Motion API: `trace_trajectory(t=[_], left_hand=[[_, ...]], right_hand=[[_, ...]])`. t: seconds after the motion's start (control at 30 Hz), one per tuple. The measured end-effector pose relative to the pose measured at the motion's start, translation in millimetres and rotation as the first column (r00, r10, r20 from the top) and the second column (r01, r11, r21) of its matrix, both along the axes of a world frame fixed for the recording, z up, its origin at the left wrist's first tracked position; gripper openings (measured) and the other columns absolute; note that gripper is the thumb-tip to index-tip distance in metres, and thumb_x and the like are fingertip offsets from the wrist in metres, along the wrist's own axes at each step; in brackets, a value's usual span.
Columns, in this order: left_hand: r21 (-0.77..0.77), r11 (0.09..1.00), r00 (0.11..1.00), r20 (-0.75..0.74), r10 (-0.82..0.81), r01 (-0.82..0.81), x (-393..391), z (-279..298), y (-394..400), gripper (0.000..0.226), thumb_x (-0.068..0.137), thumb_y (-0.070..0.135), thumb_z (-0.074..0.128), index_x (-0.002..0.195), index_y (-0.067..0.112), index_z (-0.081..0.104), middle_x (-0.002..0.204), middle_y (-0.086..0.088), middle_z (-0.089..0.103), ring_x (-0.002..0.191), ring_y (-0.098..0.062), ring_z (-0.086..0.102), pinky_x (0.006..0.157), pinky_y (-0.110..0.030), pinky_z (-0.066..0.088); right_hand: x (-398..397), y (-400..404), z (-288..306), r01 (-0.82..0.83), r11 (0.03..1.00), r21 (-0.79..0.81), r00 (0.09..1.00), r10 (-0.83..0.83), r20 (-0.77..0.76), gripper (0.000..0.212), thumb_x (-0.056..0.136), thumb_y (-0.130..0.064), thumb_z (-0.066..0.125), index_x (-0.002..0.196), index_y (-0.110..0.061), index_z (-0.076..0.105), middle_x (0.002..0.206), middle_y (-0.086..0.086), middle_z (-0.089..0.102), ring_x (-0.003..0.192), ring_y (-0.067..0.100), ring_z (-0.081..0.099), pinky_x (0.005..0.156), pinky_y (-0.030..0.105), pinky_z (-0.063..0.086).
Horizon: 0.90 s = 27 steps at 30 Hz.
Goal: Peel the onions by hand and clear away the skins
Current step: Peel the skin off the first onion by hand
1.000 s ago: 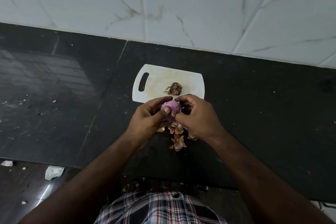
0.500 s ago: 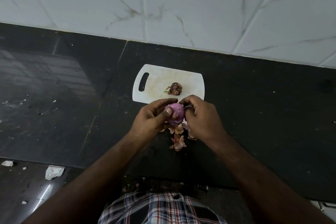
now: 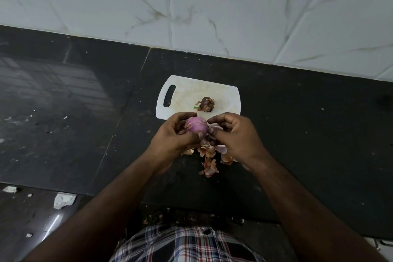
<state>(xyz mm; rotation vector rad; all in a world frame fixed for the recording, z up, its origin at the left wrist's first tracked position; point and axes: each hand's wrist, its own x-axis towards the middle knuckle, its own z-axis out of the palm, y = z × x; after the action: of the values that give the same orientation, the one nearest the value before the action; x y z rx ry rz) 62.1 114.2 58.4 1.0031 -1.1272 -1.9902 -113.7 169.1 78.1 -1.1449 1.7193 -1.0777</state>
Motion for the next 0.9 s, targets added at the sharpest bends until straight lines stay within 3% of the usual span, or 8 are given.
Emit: trace_trajectory(t=[0.07, 0.13, 0.27, 0.33, 0.4, 0.53, 0.7, 0.9], left_hand=[[-0.004, 1.0, 0.999, -0.019, -0.029, 0.029, 1.6, 0.0, -0.5, 0.059, 0.072, 0.008, 0.079, 0.127, 0.013, 0.06, 0.123, -0.013, 0.065, 0.097, -0.023, 0.072, 0.073, -0.028, 0.059], [-0.004, 0.999, 0.998, -0.024, -0.05, 0.049, 4.1, -0.9, -1.6, 0.06, 0.071, 0.01, 0.08, 0.128, 0.014, 0.06, 0.124, -0.012, 0.065, 0.101, -0.025, 0.071, 0.074, -0.029, 0.058], [-0.07, 0.996, 0.998, 0.047, -0.05, 0.053, 7.1, -6.7, -4.9, 0.06, 0.072, 0.008, 0.086, 0.126, 0.022, 0.064, 0.127, -0.009, 0.065, 0.111, -0.03, 0.068, 0.082, -0.035, 0.06], [-0.13, 0.989, 0.993, 0.103, -0.057, 0.07, 7.3, -7.7, -5.5, 0.058, 0.074, 0.004, 0.082, 0.126, 0.025, 0.064, 0.126, -0.008, 0.066, 0.113, -0.03, 0.067, 0.086, -0.037, 0.06], [-0.198, 0.974, 0.981, 0.178, -0.072, 0.108, 6.7, -6.5, -6.0, 0.058, 0.078, 0.0, 0.081, 0.126, 0.028, 0.063, 0.125, -0.004, 0.066, 0.113, -0.026, 0.067, 0.088, -0.034, 0.059], [-0.251, 0.953, 0.968, 0.227, -0.109, 0.167, 5.4, -2.4, -6.1, 0.061, 0.08, 0.0, 0.08, 0.131, 0.027, 0.061, 0.126, -0.001, 0.067, 0.112, -0.018, 0.068, 0.089, -0.032, 0.059], [-0.279, 0.936, 0.953, 0.271, -0.138, 0.215, 7.2, -0.6, -5.6, 0.067, 0.078, 0.003, 0.082, 0.138, 0.02, 0.057, 0.125, 0.001, 0.068, 0.11, -0.014, 0.069, 0.085, -0.027, 0.059], [-0.353, 0.907, 0.945, 0.304, -0.119, 0.228, 6.5, 0.4, -4.3, 0.064, 0.078, 0.0, 0.081, 0.136, 0.015, 0.058, 0.122, 0.0, 0.069, 0.107, -0.013, 0.07, 0.086, -0.026, 0.059]], right_hand=[[-2.0, -2.0, -2.9, 0.035, 0.999, 0.009, 0.999, -0.034, -0.039, 0.018, 0.092, -0.004, 0.065, 0.104, -0.015, 0.072, 0.091, 0.001, 0.075, 0.077, 0.014, 0.075, 0.075, 0.037, 0.063], [-7.3, -3.9, -7.5, 0.013, 0.999, 0.031, 0.984, -0.007, -0.18, 0.019, 0.094, -0.011, 0.065, 0.108, -0.02, 0.073, 0.096, -0.004, 0.075, 0.083, 0.01, 0.073, 0.081, 0.036, 0.062], [-10.5, -0.6, -3.9, -0.075, 0.994, 0.075, 0.955, 0.093, -0.282, 0.031, 0.091, -0.026, 0.07, 0.122, -0.024, 0.07, 0.119, -0.008, 0.072, 0.106, 0.003, 0.066, 0.089, 0.023, 0.054], [-9.6, -1.2, 3.6, -0.084, 0.995, 0.045, 0.978, 0.091, -0.19, 0.037, 0.09, -0.027, 0.072, 0.127, -0.025, 0.068, 0.118, -0.01, 0.072, 0.101, 0.002, 0.069, 0.082, 0.022, 0.057], [-7.4, -2.6, 10.9, -0.146, 0.988, 0.047, 0.977, 0.151, -0.152, 0.04, 0.089, -0.025, 0.073, 0.129, -0.028, 0.066, 0.109, -0.012, 0.074, 0.089, 0.006, 0.073, 0.074, 0.032, 0.062], [-7.0, -6.4, 21.0, -0.281, 0.959, 0.041, 0.895, 0.277, -0.351, 0.042, 0.086, -0.024, 0.071, 0.127, -0.027, 0.067, 0.115, -0.009, 0.074, 0.096, -0.001, 0.069, 0.086, 0.027, 0.059], [-8.8, -7.9, 23.7, -0.347, 0.936, 0.05, 0.846, 0.336, -0.414, 0.044, 0.083, -0.02, 0.07, 0.127, -0.022, 0.067, 0.106, -0.002, 0.076, 0.089, 0.004, 0.071, 0.08, 0.031, 0.061], [2.7, -5.1, 18.8, -0.325, 0.945, -0.023, 0.809, 0.266, -0.524, 0.037, 0.085, -0.021, 0.069, 0.123, -0.018, 0.067, 0.107, -0.001, 0.074, 0.091, 0.008, 0.068, 0.082, 0.031, 0.059]])
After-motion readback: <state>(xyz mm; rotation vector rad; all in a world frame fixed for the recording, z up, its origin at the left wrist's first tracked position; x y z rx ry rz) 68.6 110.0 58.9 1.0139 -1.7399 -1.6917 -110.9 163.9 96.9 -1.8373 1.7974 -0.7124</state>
